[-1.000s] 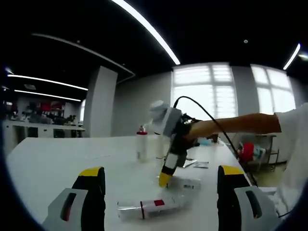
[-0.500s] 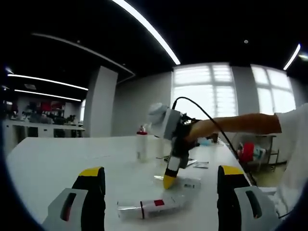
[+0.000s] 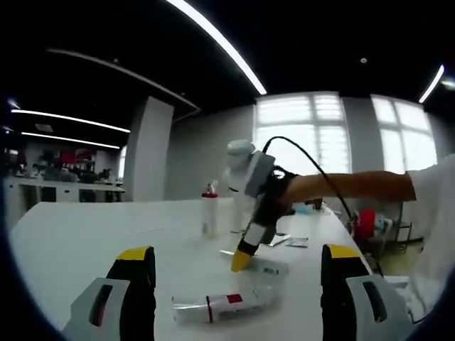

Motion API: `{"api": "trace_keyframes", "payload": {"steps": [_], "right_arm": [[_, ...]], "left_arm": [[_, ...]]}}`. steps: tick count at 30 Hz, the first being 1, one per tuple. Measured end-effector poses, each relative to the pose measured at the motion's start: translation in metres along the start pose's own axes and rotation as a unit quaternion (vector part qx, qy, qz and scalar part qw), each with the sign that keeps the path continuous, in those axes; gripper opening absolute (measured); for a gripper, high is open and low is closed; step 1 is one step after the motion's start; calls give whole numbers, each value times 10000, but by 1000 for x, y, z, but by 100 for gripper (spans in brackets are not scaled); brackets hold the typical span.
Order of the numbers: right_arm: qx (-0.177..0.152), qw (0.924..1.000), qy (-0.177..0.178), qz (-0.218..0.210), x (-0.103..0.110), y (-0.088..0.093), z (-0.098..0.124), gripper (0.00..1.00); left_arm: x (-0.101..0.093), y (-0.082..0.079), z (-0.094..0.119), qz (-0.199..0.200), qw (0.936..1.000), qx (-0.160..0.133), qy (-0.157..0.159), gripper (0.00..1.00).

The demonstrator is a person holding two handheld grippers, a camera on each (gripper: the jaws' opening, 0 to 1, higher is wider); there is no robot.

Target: Arrange the skincare products in the storage area until every visible bottle or jar stands upright without overlapping.

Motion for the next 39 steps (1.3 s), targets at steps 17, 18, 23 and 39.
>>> {"api": "trace_keyframes", "payload": {"steps": [17,18,23,39], "right_arm": [[-3591,9321,-45,475,13,-15,49,18],[-3879,9197,52,613,12,-16,54,18],[-4722,8793,24,619,16,-23,64,18],[-5944,8019,-536,-273,11,-34,46,18]], "left_arm": [[1,8,-5,19,9999,142,-42,100],[2,8,-6,-55,9999,143,-44,100],[2,8,-10,-95,9999,88,-62,100],[30,19,-72,-809,9895,585,-1045,83]]}}
Point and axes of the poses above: the point that each gripper's makers call its tool centre point, and the gripper's own axes: z roughly backward along the fingers, x roughly to its left, y roughly out of its underside, the point moved 5 cm from there along z, roughly backward along the fingers, and after that the axes turned 8 degrees about -x, right-handed, at the moved point
